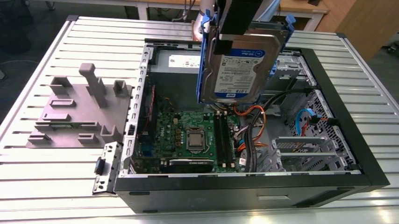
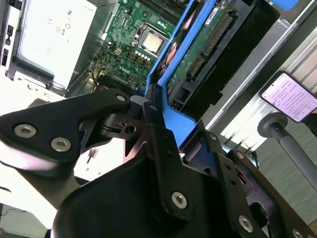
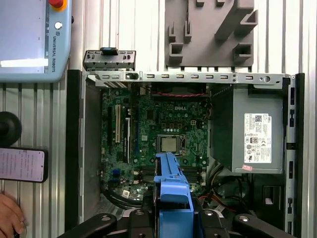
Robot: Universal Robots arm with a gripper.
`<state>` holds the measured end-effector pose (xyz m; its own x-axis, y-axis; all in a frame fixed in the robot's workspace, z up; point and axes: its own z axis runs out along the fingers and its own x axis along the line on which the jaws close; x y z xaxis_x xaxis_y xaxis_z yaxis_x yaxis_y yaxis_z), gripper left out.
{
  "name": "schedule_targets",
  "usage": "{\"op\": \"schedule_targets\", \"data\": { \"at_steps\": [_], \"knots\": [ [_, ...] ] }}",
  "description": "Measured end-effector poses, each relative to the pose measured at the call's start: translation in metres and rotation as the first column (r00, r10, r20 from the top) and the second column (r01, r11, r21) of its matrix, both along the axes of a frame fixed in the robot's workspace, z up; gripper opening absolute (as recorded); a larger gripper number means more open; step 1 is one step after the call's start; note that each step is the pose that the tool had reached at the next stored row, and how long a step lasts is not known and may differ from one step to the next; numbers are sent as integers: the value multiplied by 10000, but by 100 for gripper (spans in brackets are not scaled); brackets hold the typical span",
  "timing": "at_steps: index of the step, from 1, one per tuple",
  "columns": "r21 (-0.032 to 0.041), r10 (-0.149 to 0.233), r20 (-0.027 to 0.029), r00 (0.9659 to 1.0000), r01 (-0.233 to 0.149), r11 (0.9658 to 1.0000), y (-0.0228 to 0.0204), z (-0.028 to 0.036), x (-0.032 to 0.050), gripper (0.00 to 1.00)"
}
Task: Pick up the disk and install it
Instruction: 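Insert the disk into the insertion slot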
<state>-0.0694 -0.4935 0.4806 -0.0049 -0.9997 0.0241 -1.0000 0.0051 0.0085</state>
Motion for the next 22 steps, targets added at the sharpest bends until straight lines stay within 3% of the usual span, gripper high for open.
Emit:
{"op": "schedule_targets", "data": {
  "at_steps": [8, 15, 22],
  "knots": [
    [-58, 1, 0, 10000, -1, 10000, -27, -2, 12, 36],
    [-60, 1, 0, 10000, -1, 10000, -33, -3, 173, 36],
    [-60, 1, 0, 10000, -1, 10000, -61, -7, 209, 36]
  ]
}}
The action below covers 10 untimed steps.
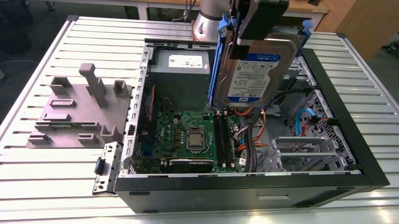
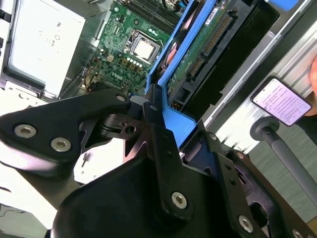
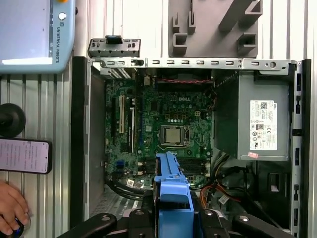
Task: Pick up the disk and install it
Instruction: 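Insert the disk into the insertion slot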
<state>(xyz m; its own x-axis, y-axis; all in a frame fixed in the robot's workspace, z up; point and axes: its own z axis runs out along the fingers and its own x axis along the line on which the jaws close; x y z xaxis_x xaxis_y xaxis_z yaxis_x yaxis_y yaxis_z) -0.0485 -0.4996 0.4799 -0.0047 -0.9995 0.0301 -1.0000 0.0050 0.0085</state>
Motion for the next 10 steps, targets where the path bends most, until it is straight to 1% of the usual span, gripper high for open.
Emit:
{"op": "schedule_targets", "data": {
  "at_steps": [5, 10],
  "knots": [
    [0, 0, 0, 10000, 0, 10000, -26, -3, 14, 36],
    [-1, 0, -1, 10000, 0, 10000, -27, -3, 15, 36]
  ]
}}
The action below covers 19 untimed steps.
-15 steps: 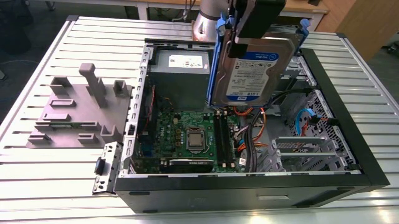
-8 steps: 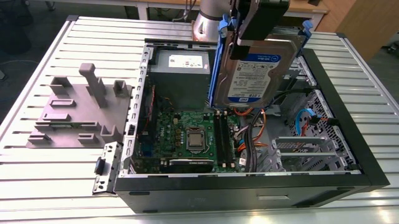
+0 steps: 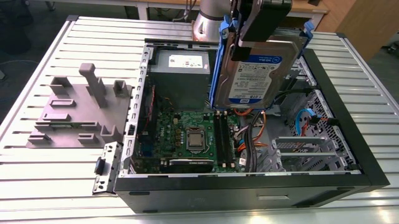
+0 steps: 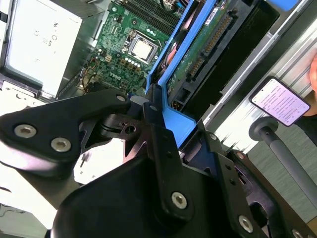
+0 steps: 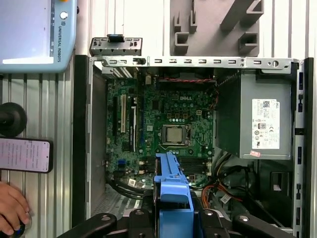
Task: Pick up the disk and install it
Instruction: 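Insert the disk into the insertion slot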
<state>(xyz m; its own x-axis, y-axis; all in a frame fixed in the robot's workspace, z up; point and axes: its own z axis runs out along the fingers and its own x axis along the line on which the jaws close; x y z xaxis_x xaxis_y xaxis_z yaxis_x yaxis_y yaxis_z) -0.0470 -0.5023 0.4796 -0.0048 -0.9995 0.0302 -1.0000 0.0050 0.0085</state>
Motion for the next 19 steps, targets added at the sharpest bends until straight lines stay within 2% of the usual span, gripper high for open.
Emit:
{"op": "schedule_targets", "data": {
  "at_steps": [7, 15, 19],
  "knots": [
    [-7, 0, 0, 10000, 0, 10000, -4, -1, 0, 36],
    [-15, 0, 0, 10000, 0, 10000, -97, -2, 8, 36],
    [-15, 0, 0, 10000, 0, 10000, -100, -1, 80, 36]
  ]
}}
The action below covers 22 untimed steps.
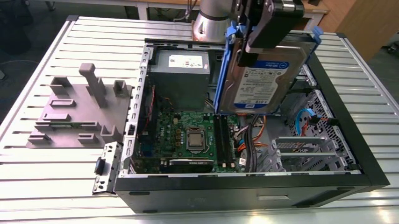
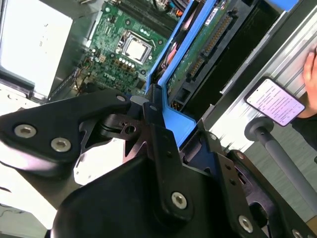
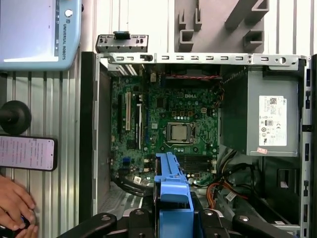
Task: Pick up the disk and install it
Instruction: 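Insert the disk into the insertion slot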
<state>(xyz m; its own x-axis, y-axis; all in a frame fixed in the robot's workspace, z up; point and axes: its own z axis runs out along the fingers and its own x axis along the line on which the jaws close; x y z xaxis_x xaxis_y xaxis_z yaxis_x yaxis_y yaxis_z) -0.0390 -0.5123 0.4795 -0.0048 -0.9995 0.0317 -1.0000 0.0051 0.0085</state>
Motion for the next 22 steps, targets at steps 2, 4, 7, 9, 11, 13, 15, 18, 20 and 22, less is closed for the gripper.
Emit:
{"op": "schedule_targets", "data": {
  "at_steps": [2, 4, 7, 9, 11, 13, 15, 18, 20, 22],
  "knots": [
    [0, 1, 0, 10000, -1, 10000, 0, 0, 61, 36],
    [1, 0, 0, 10000, 0, 10000, -1, -2, 116, 36],
    [1, 1, 0, 10000, -1, 10000, -39, -5, 126, 36],
    [0, 2, 0, 10000, -2, 10000, -84, -7, 127, 36],
    [1, 2, 0, 10000, -2, 10000, -136, -11, 127, 36],
    [-2, 2, -1, 10000, -2, 10000, -180, -15, 129, 36],
    [0, 2, 0, 10000, -2, 10000, -214, -21, 147, 36],
    [2, 2, 0, 10000, -2, 10000, -236, -26, 247, 36],
    [0, 3, -1, 10000, -3, 10000, -242, -26, 297, 36],
    [-1, 2, -1, 10000, -2, 10000, -261, -30, 320, 36]
  ]
}}
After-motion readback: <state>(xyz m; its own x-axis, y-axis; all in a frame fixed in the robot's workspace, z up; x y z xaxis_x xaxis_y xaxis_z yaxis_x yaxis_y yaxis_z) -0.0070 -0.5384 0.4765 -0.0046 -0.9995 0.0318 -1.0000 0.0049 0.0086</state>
